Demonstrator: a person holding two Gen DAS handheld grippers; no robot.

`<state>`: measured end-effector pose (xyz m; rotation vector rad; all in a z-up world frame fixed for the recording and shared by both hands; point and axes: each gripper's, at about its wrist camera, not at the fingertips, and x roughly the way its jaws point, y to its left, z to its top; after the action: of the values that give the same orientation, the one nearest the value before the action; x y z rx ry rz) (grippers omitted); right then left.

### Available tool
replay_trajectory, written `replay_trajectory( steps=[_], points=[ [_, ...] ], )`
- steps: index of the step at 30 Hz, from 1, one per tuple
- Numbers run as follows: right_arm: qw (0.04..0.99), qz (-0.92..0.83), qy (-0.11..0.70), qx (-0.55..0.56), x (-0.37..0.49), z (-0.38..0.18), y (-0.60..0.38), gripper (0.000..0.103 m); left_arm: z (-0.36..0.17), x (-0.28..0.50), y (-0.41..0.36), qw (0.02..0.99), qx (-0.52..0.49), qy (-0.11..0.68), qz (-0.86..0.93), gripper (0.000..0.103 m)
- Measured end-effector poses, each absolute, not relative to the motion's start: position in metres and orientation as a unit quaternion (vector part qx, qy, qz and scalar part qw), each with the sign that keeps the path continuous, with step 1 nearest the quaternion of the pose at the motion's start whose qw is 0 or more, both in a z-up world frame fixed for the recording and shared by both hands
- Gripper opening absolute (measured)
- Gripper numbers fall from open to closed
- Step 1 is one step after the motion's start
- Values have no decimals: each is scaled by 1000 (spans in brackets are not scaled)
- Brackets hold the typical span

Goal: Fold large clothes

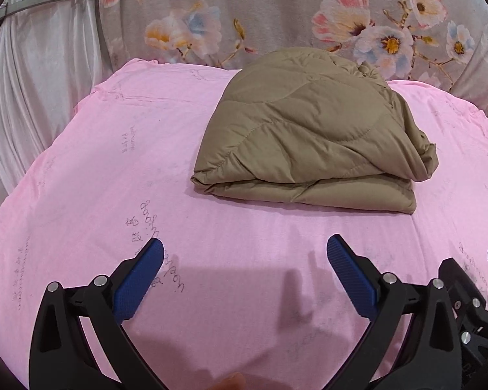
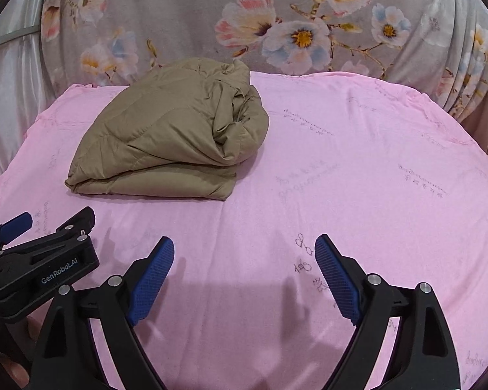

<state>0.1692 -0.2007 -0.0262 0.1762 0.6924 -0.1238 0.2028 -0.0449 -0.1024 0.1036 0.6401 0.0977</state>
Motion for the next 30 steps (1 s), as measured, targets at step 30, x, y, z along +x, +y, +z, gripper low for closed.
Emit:
replay_trajectory(
  steps=[30],
  points=[
    [936, -54, 338, 79, 169, -28, -192, 86, -105, 192, -52, 946, 68, 311, 63, 98]
  ],
)
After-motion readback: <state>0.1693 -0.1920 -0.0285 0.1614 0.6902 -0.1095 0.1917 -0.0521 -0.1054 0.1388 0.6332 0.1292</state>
